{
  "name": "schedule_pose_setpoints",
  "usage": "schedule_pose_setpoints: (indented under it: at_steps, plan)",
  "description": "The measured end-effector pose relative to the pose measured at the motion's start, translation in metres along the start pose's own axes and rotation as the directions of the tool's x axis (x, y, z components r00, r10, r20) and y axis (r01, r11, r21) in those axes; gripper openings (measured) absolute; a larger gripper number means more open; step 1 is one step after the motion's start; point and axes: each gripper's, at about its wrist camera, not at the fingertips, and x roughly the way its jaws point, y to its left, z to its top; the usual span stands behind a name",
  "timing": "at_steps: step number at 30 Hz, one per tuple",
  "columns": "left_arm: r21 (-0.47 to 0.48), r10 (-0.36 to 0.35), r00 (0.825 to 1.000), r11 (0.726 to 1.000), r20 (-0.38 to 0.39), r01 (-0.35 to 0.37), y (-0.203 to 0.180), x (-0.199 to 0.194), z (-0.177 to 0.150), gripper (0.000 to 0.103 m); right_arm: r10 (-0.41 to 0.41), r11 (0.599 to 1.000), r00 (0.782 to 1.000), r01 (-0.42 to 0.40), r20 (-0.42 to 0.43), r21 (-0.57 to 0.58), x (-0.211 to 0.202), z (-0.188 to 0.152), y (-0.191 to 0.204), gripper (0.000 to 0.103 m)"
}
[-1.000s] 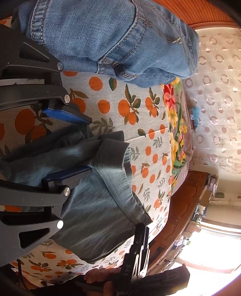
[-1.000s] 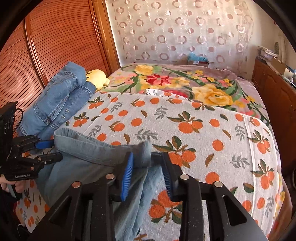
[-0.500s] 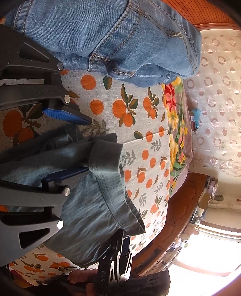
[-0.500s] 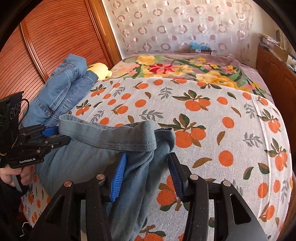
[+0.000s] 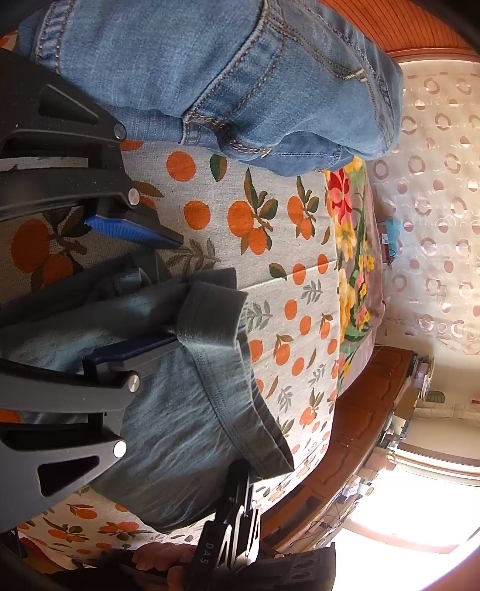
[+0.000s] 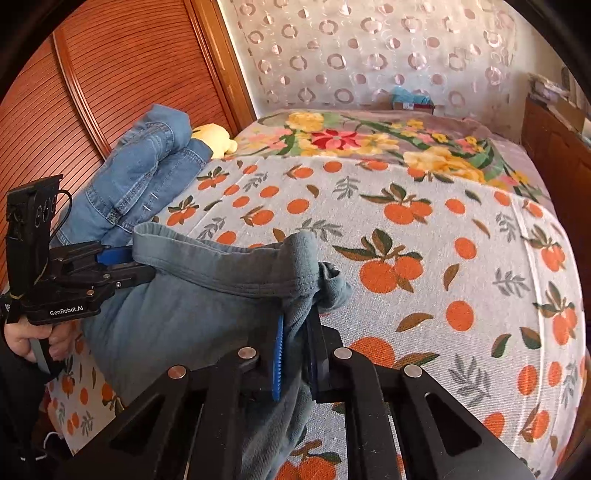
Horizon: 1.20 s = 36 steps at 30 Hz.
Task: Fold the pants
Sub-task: 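Hold the shorts' edge in the right tool while the left tool pinches beside it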
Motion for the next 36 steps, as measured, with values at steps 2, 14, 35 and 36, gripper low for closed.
schedule_pose_setpoints:
  at_steps: [2, 14, 35, 36]
  plan:
    - [0.004, 0.000, 1.000, 1.000, 0.001, 0.000, -0.001, -0.004, -0.002, 0.047, -0.006, 1.000, 1.000, 0.006, 0.020, -0.001, -0.008, -0.002, 0.000, 0.010]
    - [-0.048, -0.026, 1.000, 0.999, -0.013, 0.026, 0.004, -0.008, -0.014, 0.047, -0.017, 1.000, 1.000, 0.017, -0.009, 0.009, -0.006, -0.013, -0.002, 0.010]
    - [-0.033, -0.096, 0.995, 0.995, 0.027, 0.097, -0.002, -0.003, -0.011, 0.025, -0.003, 1.000, 1.000, 0.003, -0.013, 0.031, 0.001, -0.013, -0.008, 0.017]
    - [-0.036, -0.098, 0.995, 0.994, 0.028, 0.099, -0.002, -0.003, -0.010, 0.025, -0.003, 0.999, 1.000, 0.003, -0.013, 0.032, 0.001, -0.013, -0.007, 0.017]
